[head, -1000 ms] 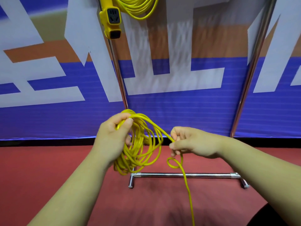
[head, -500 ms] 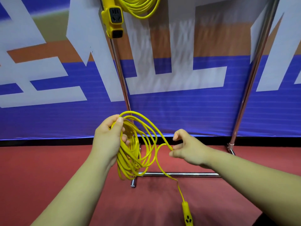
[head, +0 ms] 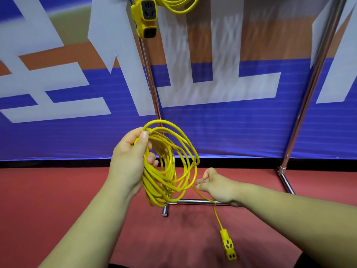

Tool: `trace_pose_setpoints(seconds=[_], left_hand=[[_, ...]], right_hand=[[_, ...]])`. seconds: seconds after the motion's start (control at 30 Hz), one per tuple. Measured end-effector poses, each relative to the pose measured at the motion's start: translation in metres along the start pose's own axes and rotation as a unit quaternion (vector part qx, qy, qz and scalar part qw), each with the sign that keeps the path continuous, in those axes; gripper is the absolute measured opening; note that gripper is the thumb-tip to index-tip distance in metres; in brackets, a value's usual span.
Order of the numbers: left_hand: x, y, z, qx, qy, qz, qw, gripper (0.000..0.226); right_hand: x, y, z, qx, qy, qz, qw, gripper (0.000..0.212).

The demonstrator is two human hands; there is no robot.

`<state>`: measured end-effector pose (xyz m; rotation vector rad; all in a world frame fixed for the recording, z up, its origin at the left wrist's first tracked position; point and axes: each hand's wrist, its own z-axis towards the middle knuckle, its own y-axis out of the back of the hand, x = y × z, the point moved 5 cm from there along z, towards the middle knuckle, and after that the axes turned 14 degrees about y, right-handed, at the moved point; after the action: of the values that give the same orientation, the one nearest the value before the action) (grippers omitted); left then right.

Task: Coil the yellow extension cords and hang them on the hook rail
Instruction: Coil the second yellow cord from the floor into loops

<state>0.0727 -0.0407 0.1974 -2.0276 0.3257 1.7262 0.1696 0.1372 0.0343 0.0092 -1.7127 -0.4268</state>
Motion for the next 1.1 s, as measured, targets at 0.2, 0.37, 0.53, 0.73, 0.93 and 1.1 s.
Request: trace_pose_setpoints(seconds=[0.2, 0.37, 0.53, 0.73, 0.93, 1.1], left_hand=[[-0.002, 0.013, 0.000, -0.003, 0.002, -0.002, 1.000, 0.016], [-0.011, 0.021, -0.005, 0.023, -0.010, 0.005, 1.000, 0.018], [-0.023, 0.029, -0.010, 0.057, -0.022, -0.021, 0.998, 0.017], [-0.026, 0.038, -0.012, 0.074, -0.018, -0.059, 0.995, 0.019], [-0.011, 0.054, 0.000, 0.016, 0.009, -0.035, 0.999, 0.021], [0.018, 0.055, 0.012, -0.010, 0.078, -0.045, 0.996, 0.051]], right_hand=[[0.006, -0.013, 0.007, 0.012, 0.012, 0.019, 1.000, 0.027], [0.003, -0.006, 0.014, -0.026, 0.037, -0.046, 0.998, 0.054], [0.018, -0.009, 0.025, 0.006, 0.086, 0.017, 0.996, 0.073], [0.025, -0.028, 0.022, 0.105, 0.088, 0.013, 0.990, 0.025], [0.020, 0.010, 0.016, -0.021, 0.002, 0.071, 0.997, 0.013], [0.031, 0.047, 0.010, -0.208, 0.001, 0.110, 0.972, 0.025]])
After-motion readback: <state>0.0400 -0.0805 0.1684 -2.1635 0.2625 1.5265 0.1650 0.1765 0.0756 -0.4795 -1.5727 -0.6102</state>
